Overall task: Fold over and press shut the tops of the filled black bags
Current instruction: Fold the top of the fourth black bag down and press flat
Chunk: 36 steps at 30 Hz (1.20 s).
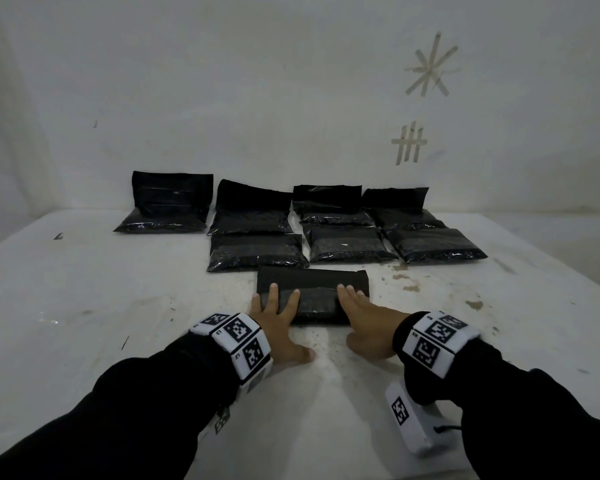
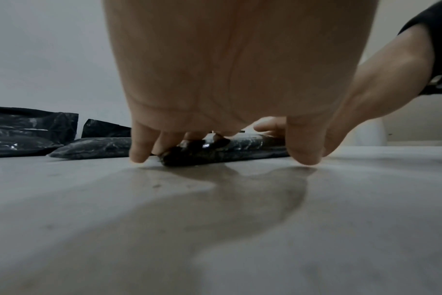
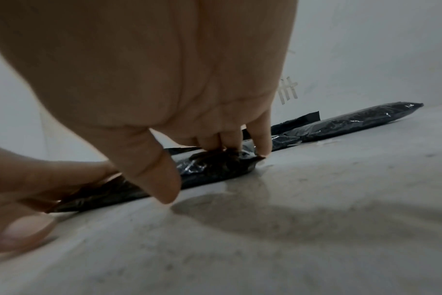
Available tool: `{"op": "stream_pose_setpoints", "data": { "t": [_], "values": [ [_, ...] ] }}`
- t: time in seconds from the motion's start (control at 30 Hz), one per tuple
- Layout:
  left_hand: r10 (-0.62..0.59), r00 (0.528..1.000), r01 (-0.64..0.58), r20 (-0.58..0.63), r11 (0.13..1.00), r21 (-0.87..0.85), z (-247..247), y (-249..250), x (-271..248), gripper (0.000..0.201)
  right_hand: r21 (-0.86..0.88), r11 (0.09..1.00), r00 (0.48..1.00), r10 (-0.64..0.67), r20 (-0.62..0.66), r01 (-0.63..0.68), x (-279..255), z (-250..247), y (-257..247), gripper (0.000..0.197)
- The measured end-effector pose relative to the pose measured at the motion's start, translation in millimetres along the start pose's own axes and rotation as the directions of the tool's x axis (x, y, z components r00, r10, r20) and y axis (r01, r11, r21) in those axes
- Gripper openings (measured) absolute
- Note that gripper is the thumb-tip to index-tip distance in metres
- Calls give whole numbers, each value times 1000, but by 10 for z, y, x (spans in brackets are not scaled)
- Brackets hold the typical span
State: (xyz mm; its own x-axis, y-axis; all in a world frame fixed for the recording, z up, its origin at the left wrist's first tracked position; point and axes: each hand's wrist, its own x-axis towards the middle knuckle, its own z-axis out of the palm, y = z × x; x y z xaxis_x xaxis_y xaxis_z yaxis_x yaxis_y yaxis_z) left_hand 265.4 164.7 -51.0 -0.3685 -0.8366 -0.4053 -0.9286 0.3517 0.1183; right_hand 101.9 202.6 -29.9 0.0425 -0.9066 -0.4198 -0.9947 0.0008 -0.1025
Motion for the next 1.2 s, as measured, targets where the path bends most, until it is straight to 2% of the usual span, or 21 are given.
{"op": "stream_pose_setpoints", "data": {
  "t": [0.07, 0.17, 0.33, 0.47, 0.6, 0.83, 1.1, 1.2],
  "values": [
    [-1, 1000, 1, -2, 1000, -22, -13, -16, -5, 110, -33, 999, 1000, 7, -2, -7, 9, 0, 17, 74],
    [-5, 1000, 5, 4, 1000, 5, -15, -34, 6, 109, -119, 992, 999, 48, -17, -50, 14, 6, 25, 74],
    [-46, 998, 51, -47, 992, 115, 14, -29, 7, 105, -180, 979, 989, 70, -131, -93, 13, 25, 11, 71],
    [-51, 994, 64, -97, 989, 132, 24, -43, 5, 105, -117, 989, 990, 78, -116, -92, 37, 30, -35, 74],
    [-47, 997, 48, -55, 999, 17, 3, -9, -64, 112, -1, 997, 991, 77, -111, -77, 8, -7, -6, 76],
    [-51, 999, 51, -12, 999, -12, -24, -4, -128, 114, 24, 996, 996, 84, 43, -85, -54, 9, 31, 74],
    [-51, 999, 53, 18, 987, -153, -86, 5, -162, 110, 222, 973, 998, 56, 38, -63, -87, -2, 86, 80],
    [-61, 998, 63, 13, 988, -140, -82, 1, -153, 112, 193, 978, 996, 66, 55, -75, -80, 7, 93, 81]
  ]
}}
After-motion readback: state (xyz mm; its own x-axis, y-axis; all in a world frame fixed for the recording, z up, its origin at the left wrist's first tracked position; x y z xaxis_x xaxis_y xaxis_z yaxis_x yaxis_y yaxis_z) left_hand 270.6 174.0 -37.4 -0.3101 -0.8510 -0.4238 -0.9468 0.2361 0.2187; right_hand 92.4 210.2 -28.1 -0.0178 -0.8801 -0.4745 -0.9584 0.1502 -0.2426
